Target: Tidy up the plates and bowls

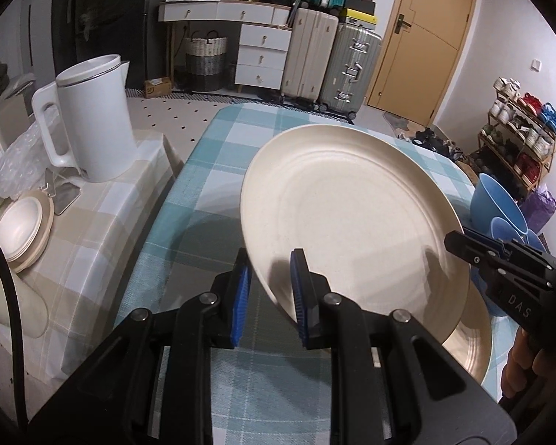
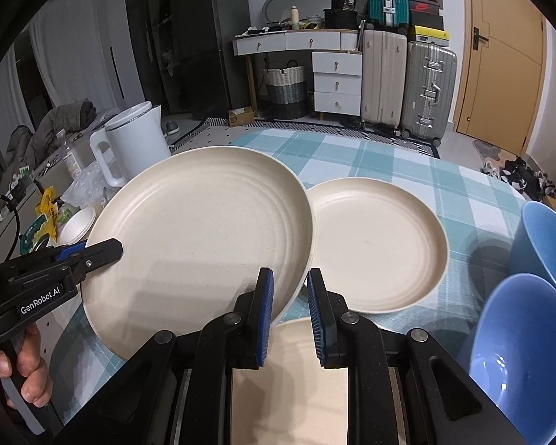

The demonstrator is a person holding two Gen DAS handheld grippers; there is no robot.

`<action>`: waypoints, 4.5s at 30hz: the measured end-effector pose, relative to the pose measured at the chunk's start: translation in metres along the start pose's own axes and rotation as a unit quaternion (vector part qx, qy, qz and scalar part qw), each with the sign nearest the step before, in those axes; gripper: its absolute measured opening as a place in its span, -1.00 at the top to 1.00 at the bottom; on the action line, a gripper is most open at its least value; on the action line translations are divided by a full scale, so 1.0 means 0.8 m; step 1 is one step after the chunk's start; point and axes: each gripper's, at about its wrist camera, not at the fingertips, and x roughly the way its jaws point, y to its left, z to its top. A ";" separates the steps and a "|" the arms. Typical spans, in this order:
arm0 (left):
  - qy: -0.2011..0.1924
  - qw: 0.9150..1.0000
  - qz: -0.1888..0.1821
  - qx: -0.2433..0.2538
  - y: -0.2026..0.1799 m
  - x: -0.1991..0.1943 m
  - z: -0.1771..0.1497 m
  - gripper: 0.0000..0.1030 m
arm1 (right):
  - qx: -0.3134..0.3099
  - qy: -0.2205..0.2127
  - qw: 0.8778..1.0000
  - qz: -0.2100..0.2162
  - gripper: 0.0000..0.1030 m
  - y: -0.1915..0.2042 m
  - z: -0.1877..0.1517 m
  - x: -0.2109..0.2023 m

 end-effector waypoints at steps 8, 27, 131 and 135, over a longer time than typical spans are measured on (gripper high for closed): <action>-0.001 1.000 -0.013 0.022 -0.028 -0.014 -0.004 0.67 | 0.016 -0.009 1.000 -0.010 0.62 -0.019 -0.010 -0.026; 0.009 0.996 -0.052 0.073 -0.084 -0.037 -0.017 0.65 | 0.049 -0.021 0.998 -0.034 0.62 -0.054 -0.041 -0.077; 0.130 0.943 -0.019 0.305 -0.179 0.043 -0.117 0.44 | 0.112 0.047 0.988 -0.093 0.60 -0.081 -0.179 -0.098; 0.132 0.944 -0.022 0.300 -0.176 0.044 -0.115 0.41 | 0.109 0.046 0.988 -0.097 0.60 -0.080 -0.177 -0.100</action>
